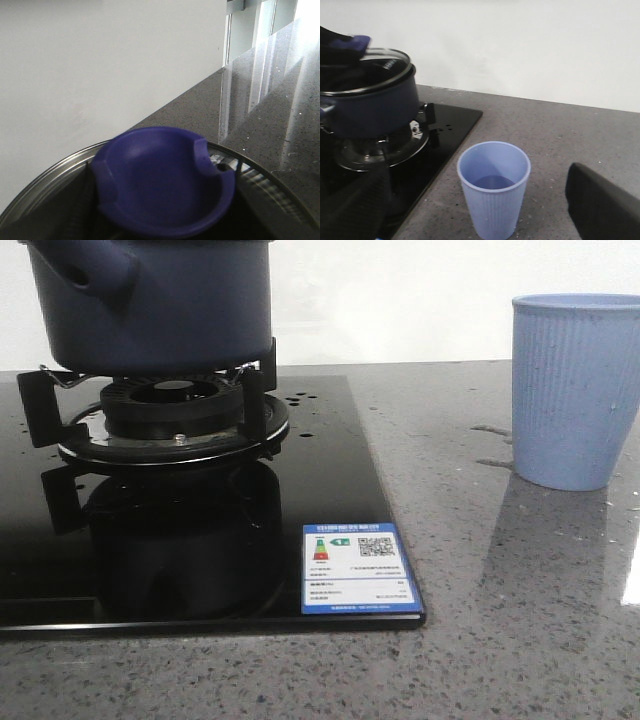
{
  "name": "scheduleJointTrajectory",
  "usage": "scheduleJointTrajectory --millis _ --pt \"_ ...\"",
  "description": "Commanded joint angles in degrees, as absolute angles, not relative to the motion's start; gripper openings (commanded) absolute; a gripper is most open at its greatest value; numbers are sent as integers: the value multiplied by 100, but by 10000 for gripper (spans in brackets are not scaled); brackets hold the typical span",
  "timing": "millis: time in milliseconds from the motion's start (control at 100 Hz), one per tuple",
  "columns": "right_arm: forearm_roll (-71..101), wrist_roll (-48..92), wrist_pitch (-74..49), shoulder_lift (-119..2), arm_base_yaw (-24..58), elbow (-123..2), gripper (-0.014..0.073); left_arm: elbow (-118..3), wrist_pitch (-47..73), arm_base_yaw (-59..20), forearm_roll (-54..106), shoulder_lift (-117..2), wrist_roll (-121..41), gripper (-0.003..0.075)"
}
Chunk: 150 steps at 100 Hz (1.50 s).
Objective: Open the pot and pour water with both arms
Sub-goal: 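Move the right gripper to the light blue cup and grasp it, then lift the cup with the right gripper and carry it over the pot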
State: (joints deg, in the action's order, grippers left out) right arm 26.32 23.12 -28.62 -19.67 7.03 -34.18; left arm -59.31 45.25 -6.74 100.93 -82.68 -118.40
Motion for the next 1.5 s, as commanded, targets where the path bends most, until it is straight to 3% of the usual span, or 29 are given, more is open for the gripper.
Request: scheduleJointTrajectory --millis 0,440,610,880,1079,1429,1489 --pt "2614 2372 -2116 -2100 674 -3265 643 -6127 4835 -720 10679 -7684 -11863 210" --pt "2961 2372 -661 -2412 770 -2045 643 -6127 4554 -720 10679 -6423 -11524 210" --pt "2961 2372 -145 -3192 1333 -2045 643 -6127 4554 -720 10679 -6301 -11515 210" --pt "2961 2372 1664 -4565 2469 -2045 643 -6127 4554 -720 10679 -6292 -11310 210" --pt "2961 2004 3212 -5585 2552 -2045 643 -6127 4686 -720 10679 -6292 -11258 210" --pt "2274 796 3862 -6661 2552 -2057 641 -6127 4703 -720 10679 -6292 -11258 210" --pt "2274 735 4003 -6754 2552 -2057 605 -6127 4703 -720 10679 -6292 -11258 210"
